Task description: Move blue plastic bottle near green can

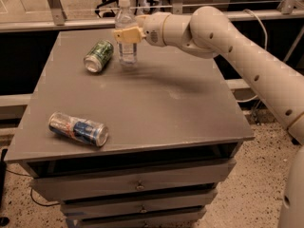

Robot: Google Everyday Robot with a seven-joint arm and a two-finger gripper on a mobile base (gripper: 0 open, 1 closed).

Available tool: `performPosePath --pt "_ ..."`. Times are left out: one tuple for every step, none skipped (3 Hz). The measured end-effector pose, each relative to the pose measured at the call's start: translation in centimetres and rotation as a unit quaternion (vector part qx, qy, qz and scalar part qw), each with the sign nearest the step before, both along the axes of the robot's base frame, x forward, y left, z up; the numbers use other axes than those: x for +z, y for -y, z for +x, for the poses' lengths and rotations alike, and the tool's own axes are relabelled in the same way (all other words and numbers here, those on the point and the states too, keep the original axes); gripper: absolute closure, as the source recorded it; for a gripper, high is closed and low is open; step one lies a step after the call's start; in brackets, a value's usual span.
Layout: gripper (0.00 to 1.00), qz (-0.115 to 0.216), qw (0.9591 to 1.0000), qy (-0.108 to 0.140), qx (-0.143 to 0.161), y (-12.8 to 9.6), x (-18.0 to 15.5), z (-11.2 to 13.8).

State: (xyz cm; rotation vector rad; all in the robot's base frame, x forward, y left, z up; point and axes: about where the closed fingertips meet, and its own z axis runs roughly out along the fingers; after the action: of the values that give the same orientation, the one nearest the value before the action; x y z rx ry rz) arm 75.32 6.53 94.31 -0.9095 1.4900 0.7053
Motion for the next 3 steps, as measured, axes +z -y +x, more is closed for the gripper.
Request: performPosePath --pt "1.0 0.002 1.0 -0.01 -0.001 -0.6 -0.9 0.6" --pt "0.83 0.008 0.9997 -0.023 0.007 -1.3 -1.3 0.9" --pt "0.6 0.009 0.9993 -0.035 0.013 -1.7 -1.7 1.0"
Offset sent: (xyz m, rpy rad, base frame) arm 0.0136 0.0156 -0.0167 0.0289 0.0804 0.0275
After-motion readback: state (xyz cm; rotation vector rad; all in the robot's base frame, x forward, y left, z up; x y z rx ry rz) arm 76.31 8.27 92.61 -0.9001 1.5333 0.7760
